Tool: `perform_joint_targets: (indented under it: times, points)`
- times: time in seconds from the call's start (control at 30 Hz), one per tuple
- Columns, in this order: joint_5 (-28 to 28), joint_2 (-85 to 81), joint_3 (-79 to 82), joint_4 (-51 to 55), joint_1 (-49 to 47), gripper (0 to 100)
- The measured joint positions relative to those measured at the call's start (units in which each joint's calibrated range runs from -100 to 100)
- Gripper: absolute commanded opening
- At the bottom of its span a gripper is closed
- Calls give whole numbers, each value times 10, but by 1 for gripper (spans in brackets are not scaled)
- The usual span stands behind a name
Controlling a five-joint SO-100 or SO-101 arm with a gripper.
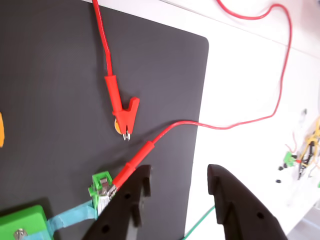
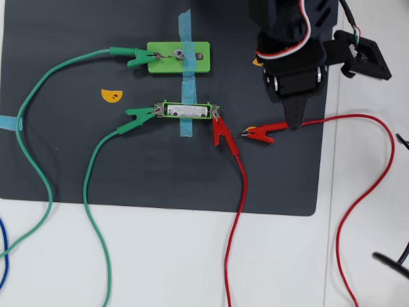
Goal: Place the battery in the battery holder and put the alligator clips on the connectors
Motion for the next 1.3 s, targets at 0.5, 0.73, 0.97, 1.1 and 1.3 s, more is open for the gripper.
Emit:
perform_joint_targets:
  times: [0.5,0.73,0.97,1.1,1.3]
  points:
    - [-68,358,-217,39,1,16]
    - [-68,384,-228,39,-16,15]
    - [-70,430,-241,39,-16,15]
    - [-70,440,-243,39,-16,15]
    - [-70,470,-269,41,-15,15]
